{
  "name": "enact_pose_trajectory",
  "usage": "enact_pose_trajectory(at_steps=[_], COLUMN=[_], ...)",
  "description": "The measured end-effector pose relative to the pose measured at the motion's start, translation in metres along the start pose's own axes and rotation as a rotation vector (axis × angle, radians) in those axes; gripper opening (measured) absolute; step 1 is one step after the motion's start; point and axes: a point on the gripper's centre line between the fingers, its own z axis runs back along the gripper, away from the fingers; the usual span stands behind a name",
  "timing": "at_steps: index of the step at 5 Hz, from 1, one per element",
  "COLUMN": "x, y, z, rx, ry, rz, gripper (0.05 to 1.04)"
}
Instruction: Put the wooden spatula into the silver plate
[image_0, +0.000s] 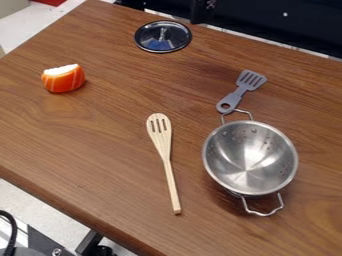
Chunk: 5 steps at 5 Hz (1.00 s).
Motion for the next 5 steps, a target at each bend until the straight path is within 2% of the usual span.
enact_pose_trajectory(at_steps=[1, 2, 3, 4, 5], x=[0.002, 0.003, 0.010, 0.014, 0.026], y=[0.005, 0.017, 0.024, 0.033, 0.039], z=[-0.015, -0.025, -0.009, -0.002, 0.008], rx=[0.030, 0.025, -0.032, -0.019, -0.019], ry=[-0.032, -0.060, -0.030, 0.019, 0.110], rz=[-0.014, -0.215, -0.381, -0.597, -0.834], gripper=[1.000, 1.000, 1.000, 1.000, 1.000])
